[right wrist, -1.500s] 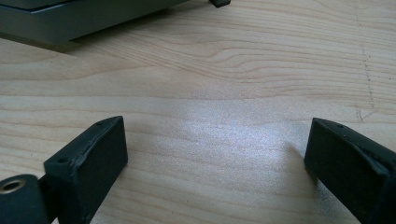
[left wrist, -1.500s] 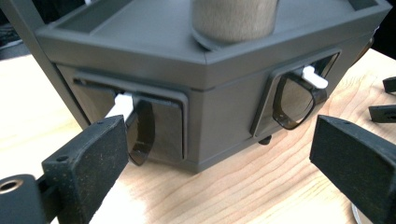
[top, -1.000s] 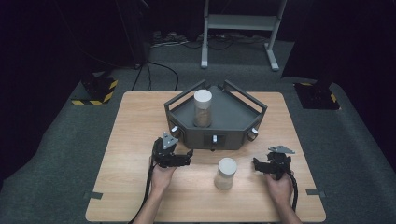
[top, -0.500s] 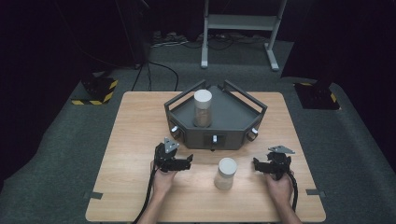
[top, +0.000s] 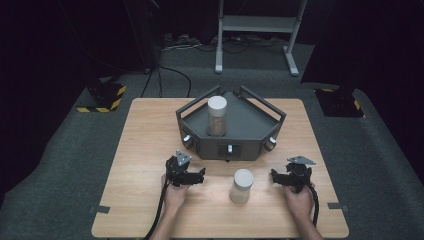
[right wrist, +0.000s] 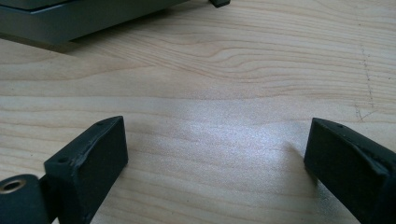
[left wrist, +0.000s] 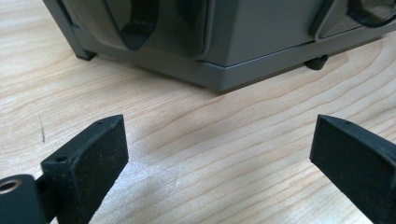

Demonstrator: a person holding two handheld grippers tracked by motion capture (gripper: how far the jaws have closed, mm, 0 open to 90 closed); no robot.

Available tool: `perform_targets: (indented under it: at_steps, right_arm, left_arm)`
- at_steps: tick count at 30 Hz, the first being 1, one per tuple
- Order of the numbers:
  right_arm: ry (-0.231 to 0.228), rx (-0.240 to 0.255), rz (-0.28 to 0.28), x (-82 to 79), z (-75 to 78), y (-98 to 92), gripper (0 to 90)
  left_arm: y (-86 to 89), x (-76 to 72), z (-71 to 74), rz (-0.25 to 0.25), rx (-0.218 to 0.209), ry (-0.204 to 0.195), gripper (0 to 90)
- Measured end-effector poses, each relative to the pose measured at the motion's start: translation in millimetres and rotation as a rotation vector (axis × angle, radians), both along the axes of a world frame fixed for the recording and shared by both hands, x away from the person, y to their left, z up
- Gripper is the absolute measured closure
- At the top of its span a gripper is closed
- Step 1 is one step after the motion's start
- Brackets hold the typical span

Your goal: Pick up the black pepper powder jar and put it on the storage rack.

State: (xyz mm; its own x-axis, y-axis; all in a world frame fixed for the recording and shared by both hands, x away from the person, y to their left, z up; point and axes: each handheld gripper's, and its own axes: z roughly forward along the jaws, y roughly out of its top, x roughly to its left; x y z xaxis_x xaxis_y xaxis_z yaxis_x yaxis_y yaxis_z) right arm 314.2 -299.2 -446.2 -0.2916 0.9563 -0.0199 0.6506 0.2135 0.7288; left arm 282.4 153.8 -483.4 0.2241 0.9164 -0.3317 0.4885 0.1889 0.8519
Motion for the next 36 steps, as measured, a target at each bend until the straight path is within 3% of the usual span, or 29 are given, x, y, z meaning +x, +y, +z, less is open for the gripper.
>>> perform_targets:
  at_steps: [10, 12, 14, 18, 20, 36]
  right_arm:
    - [0.000, 0.000, 0.000, -0.1, 0.0, 0.1, 5.4]
    - [0.000, 0.000, 0.000, 0.0, 0.0, 0.0, 5.4]
    - [0.000, 0.000, 0.000, 0.0, 0.0, 0.0, 5.4]
    - [0.000, 0.000, 0.000, -0.1, 0.0, 0.0, 5.4]
    - [0.000, 0.000, 0.000, -0.1, -0.1, 0.0, 5.4]
    - [0.000, 0.000, 0.000, 0.1, -0.1, 0.1, 5.3]
  left_arm:
    - [-2.5, 1.9, -7.2, 0.034, 0.028, 0.015, 4.7]
    - [-2.4, 3.9, -8.2, 0.041, 0.036, 0.041, 4.7]
    - [-3.6, 4.0, -8.3, 0.051, 0.040, 0.042, 3.7]
    - [-4.6, 8.1, -6.5, 0.053, 0.060, 0.068, 3.3]
    - [-7.4, 8.2, -6.2, 0.045, 0.091, 0.068, 2.9]
    - [-6.7, 8.8, -5.9, 0.036, 0.093, 0.071, 1.3]
